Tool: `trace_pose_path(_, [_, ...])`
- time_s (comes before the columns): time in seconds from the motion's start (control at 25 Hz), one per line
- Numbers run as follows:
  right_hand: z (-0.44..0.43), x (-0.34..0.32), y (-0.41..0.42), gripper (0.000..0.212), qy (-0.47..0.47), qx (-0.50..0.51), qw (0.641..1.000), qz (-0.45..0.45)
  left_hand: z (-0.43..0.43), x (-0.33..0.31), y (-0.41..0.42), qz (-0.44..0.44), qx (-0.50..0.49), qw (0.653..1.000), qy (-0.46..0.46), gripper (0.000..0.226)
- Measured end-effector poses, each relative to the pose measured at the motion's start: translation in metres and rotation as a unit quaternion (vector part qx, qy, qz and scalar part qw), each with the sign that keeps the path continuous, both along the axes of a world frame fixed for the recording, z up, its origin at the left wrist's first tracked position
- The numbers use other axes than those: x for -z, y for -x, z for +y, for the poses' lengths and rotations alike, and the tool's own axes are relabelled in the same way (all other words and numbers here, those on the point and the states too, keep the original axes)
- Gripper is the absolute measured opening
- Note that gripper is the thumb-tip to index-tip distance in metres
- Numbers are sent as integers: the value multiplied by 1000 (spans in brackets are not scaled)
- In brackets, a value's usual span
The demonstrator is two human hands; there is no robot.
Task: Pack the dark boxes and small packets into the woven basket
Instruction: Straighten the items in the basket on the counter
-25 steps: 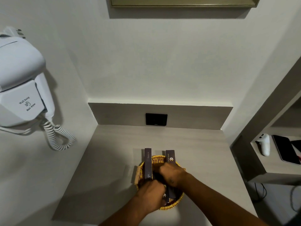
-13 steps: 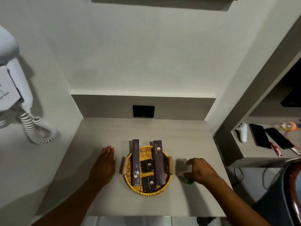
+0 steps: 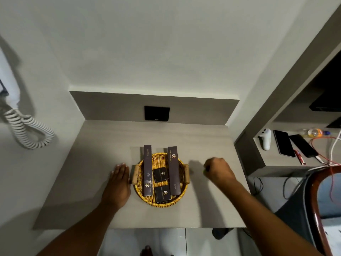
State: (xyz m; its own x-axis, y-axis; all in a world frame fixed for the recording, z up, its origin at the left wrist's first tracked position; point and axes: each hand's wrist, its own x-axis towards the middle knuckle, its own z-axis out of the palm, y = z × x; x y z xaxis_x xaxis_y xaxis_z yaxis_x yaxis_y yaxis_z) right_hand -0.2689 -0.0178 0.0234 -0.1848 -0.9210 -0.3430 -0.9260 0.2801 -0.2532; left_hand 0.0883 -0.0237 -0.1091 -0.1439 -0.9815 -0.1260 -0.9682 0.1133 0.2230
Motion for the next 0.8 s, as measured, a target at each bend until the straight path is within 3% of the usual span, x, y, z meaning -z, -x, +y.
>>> trace_pose_path(0.08, [-36,-32,-15,18,73,11,995,-70,1,1,1,9,-4,1000,6,61])
trace_pose_path(0.2, [-84,-57,-62,28,116,-69,982,-132,1,2,3,9,-6,1000,17,62])
trace_pose_path(0.4, [-90,-19,-121,33,19,-166,981,-104,0,4,3,-1,-14,1000,7,62])
trace_pose_path(0.52, [-86,8,-121,24,-25,-173,981,-83,1,8,1,-19,-11,1000,13,61])
trace_pose_path(0.8, [-90,29,-122,24,-37,-163,983,-81,-2,16,-1,-24,-8,1000,15,59])
